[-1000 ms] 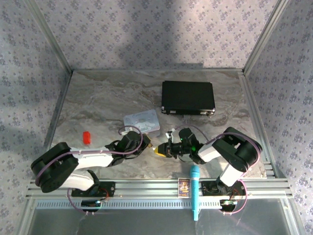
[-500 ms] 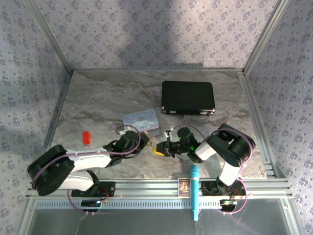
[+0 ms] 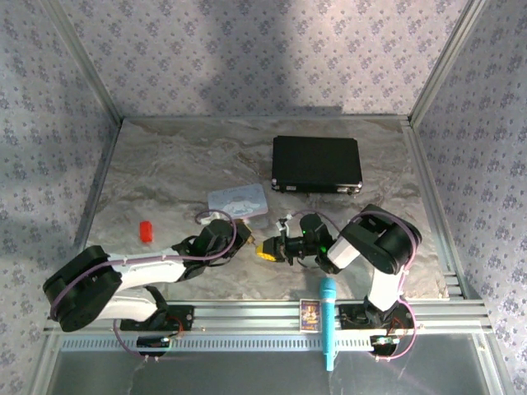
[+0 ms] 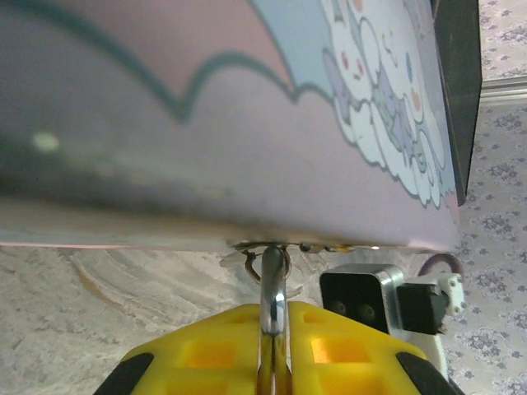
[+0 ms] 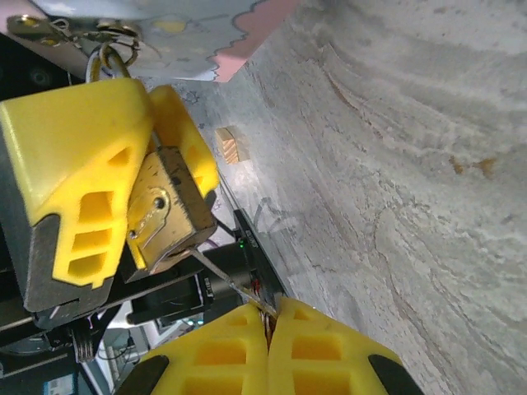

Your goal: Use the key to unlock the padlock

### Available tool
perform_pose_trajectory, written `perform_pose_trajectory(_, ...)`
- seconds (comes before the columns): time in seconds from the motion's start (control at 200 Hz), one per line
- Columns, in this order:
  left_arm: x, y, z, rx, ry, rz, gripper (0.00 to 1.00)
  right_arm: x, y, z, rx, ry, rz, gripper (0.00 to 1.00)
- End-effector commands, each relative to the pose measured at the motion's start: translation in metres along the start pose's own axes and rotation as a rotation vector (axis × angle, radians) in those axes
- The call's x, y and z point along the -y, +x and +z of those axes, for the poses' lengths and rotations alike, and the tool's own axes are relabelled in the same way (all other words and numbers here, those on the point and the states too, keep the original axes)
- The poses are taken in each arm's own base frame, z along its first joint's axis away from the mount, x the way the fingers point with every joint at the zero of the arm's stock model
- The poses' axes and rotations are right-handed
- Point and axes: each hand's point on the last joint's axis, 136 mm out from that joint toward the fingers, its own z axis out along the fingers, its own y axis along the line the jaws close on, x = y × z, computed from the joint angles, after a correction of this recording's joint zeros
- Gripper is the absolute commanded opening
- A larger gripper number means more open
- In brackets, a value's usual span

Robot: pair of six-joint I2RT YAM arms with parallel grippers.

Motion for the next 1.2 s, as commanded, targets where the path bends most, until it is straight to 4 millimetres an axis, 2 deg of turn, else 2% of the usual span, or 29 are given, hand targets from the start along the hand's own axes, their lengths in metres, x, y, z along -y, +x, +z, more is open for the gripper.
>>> perform_pose_trajectory(0.0,0.032,0.018,-0.003,-0.084,0.132,0.018,0.00,-0.026,-0.019,0.002,0.038,-0.100,-0.016,0.00)
perform_pose_trajectory(0.12,0.036,0.019,-0.003,-0.085,0.163,0.050,0.00,-0.036,-0.018,0.003,0.009,-0.148,-0.012,0.00)
perform_pose_trajectory(0.215,0.031,0.017,-0.002,-0.068,0.163,0.050,0.00,-0.039,-0.016,0.003,-0.005,-0.153,-0.007,0.00)
perform_pose_trajectory(0.485,0.019,0.020,0.003,-0.073,0.146,0.076,0.00,-0.029,-0.020,-0.013,0.020,-0.138,0.022,0.00)
perform_pose_trajectory(0.695,0.010,0.020,0.008,-0.073,0.115,0.081,0.00,-0.022,-0.019,-0.016,0.029,-0.123,0.028,0.00)
perform_pose_trajectory(0.81,-0.004,0.015,0.010,-0.040,0.047,0.103,0.00,-0.020,-0.016,-0.019,0.034,-0.116,0.019,0.00)
perform_pose_trajectory(0.915,-0.023,0.011,0.012,-0.021,-0.067,0.147,0.04,-0.006,-0.011,-0.023,0.043,-0.044,0.010,0.00)
perform_pose_trajectory(1.004,-0.028,0.011,0.015,-0.022,-0.076,0.156,0.04,0.007,-0.005,-0.026,0.039,0.023,0.013,0.00)
perform_pose_trajectory(1.199,-0.041,0.017,0.024,-0.036,-0.116,0.151,0.05,0.021,0.003,-0.023,0.023,0.077,0.017,0.00)
